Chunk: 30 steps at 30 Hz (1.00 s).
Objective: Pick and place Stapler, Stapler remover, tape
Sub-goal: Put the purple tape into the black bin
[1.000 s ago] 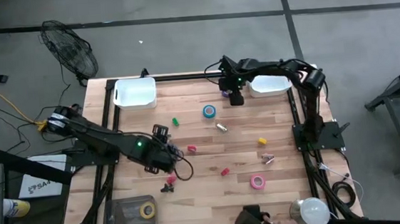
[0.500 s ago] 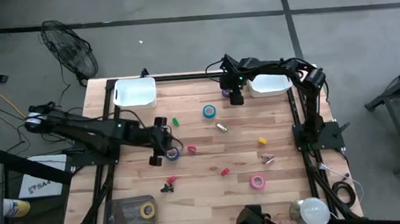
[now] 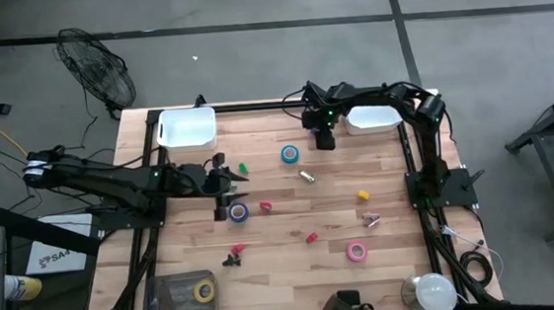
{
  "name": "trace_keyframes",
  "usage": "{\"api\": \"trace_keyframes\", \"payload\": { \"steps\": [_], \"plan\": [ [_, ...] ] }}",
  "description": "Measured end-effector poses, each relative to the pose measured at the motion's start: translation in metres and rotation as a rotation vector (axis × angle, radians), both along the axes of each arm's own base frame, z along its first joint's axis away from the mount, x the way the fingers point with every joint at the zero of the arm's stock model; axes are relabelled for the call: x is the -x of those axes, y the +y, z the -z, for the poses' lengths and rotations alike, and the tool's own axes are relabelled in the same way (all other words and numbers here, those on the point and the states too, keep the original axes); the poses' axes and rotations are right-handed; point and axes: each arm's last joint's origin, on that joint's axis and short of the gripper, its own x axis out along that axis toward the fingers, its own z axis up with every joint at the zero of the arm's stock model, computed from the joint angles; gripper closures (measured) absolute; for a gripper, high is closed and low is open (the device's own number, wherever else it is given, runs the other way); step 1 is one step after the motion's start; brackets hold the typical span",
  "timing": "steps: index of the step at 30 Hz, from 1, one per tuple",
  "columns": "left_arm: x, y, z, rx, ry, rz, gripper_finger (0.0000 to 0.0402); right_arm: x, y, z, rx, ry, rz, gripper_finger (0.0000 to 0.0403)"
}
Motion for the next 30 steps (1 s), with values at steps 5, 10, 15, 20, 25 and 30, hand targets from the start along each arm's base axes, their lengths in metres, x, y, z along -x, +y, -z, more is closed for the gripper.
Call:
{"api": "trace_keyframes", "payload": {
  "steps": [5,10,15,20,25,30],
  "plan": [
    [-0.001,0.001,-0.001,-0.042,-0.018,-0.032,0.0225,-0.004,0.006,-0.002,0.009,0.015,0.009,0.0285],
    [-0.001,0.002,-0.001,-0.056,-0.017,-0.046,0.0225,-0.002,0.013,-0.011,-0.014,0.014,0.024,0.0347],
    [-0.001,0.002,-0.001,-0.065,-0.017,-0.062,0.0225,-0.005,0.021,-0.025,-0.009,-0.027,0.011,0.0371],
    [-0.001,0.002,-0.001,-0.083,-0.011,-0.063,0.0225,-0.012,0.033,-0.043,-0.039,-0.127,-0.006,0.0371],
    [0.000,0.004,0.000,-0.101,0.002,-0.097,0.0225,-0.018,0.055,-0.064,-0.076,-0.277,-0.090,0.0371],
    [0.002,0.004,0.008,-0.113,0.012,-0.121,0.0225,-0.017,0.088,-0.079,-0.065,-0.456,-0.188,0.0371]
  ]
}}
